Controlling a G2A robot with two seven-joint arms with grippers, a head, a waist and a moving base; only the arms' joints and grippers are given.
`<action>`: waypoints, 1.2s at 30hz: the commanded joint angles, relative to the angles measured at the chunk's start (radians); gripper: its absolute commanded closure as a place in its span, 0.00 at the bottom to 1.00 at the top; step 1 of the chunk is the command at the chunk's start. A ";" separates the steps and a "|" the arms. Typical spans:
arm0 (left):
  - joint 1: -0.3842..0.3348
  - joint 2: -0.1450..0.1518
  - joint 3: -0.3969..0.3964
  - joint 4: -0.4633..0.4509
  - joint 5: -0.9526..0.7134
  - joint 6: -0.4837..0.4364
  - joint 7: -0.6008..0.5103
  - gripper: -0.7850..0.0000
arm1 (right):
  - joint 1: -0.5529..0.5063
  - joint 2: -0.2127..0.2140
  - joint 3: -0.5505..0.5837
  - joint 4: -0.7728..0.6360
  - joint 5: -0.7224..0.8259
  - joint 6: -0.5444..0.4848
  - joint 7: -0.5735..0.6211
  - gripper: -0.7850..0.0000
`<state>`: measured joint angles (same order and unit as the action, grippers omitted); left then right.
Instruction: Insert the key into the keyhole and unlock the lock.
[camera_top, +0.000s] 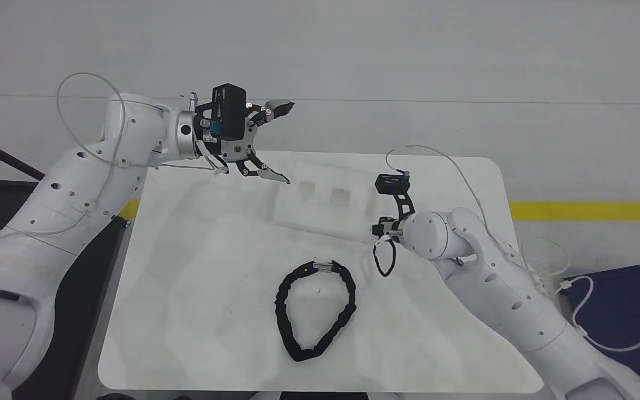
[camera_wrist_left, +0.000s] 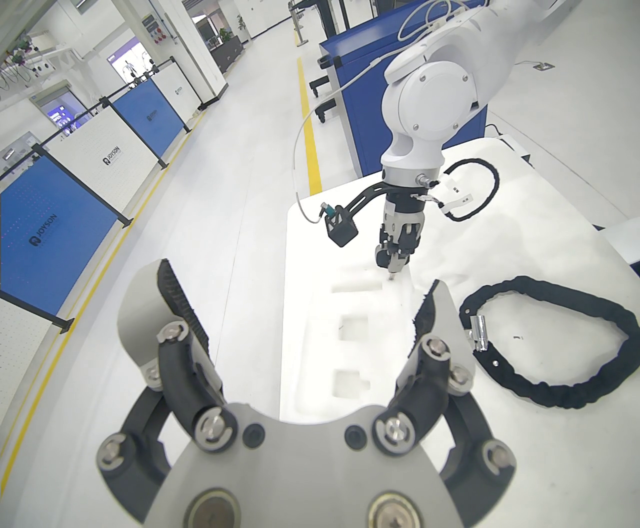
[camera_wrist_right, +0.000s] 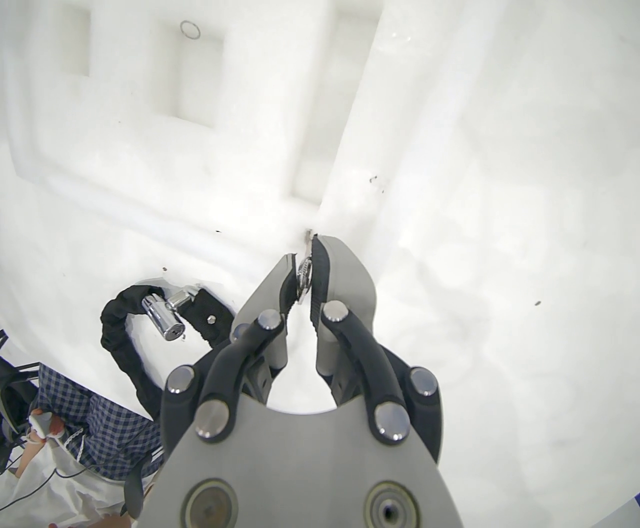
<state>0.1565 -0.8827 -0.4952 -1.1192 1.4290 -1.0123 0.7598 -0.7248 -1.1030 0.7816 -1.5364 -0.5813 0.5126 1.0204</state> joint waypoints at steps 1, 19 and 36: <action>0.000 0.000 0.000 0.000 0.000 0.000 0.000 0.00 | 0.003 -0.002 0.001 0.001 -0.007 -0.001 0.005 1.00; 0.000 0.000 0.000 0.000 0.000 0.000 0.000 0.00 | 0.058 -0.013 0.021 0.015 -0.130 -0.043 0.049 1.00; 0.000 0.000 0.000 0.000 0.000 0.000 0.000 0.00 | 0.016 0.002 0.066 0.008 -0.253 -0.131 0.137 1.00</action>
<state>0.1565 -0.8827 -0.4952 -1.1192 1.4290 -1.0123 0.7598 -0.7091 -1.1003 0.8476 -1.5285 -0.8318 0.3865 1.1559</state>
